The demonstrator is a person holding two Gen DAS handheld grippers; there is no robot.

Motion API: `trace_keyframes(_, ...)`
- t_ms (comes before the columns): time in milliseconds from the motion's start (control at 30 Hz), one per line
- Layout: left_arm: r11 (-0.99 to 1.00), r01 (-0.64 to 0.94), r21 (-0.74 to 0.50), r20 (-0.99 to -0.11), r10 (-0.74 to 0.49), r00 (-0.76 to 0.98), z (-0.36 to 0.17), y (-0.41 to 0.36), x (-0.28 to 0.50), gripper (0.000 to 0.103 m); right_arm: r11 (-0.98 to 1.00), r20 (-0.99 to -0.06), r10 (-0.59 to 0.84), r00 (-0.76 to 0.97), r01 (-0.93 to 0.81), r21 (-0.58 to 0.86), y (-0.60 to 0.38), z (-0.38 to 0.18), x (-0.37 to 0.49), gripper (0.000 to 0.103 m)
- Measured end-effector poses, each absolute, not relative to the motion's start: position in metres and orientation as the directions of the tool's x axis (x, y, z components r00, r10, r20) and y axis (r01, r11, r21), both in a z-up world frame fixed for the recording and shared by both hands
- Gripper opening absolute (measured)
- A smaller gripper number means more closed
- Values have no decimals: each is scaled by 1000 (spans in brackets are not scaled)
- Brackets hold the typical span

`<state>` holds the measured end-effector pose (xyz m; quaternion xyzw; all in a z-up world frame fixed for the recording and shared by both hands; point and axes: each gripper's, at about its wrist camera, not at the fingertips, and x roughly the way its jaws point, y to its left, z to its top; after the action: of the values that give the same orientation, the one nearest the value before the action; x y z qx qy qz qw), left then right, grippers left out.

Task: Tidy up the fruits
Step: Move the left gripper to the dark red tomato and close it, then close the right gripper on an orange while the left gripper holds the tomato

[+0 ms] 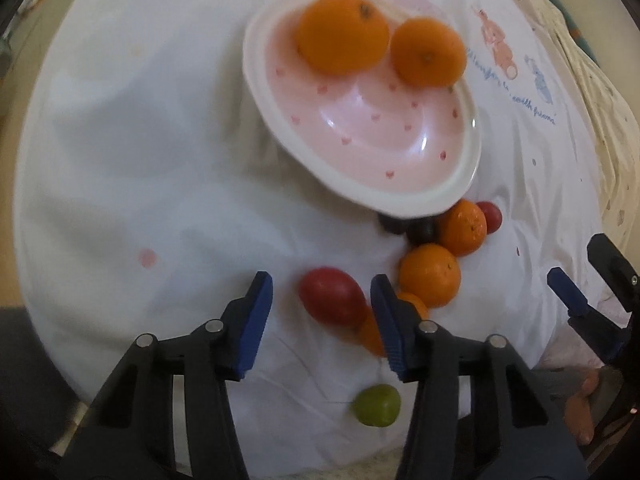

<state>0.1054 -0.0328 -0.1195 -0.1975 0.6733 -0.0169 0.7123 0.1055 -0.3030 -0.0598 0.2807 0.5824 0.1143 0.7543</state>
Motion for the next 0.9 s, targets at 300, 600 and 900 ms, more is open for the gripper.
trace_keyframes(300,913,-257,-317,-948,-308,75,-127,-38,108,30,831,-825,487,286,140,539,-297,-61,109,91)
trace_keyframes(600,955,-140,-263,-958,-241,159,-92,-28,106,30,825,-823,495,280,147,546,-296,-65,109,91)
trace_keyframes(900,968,-147,-201,-946,-154,285,-57,9,99,30,803,-825,526,206,200,562,-294,-86,118,72)
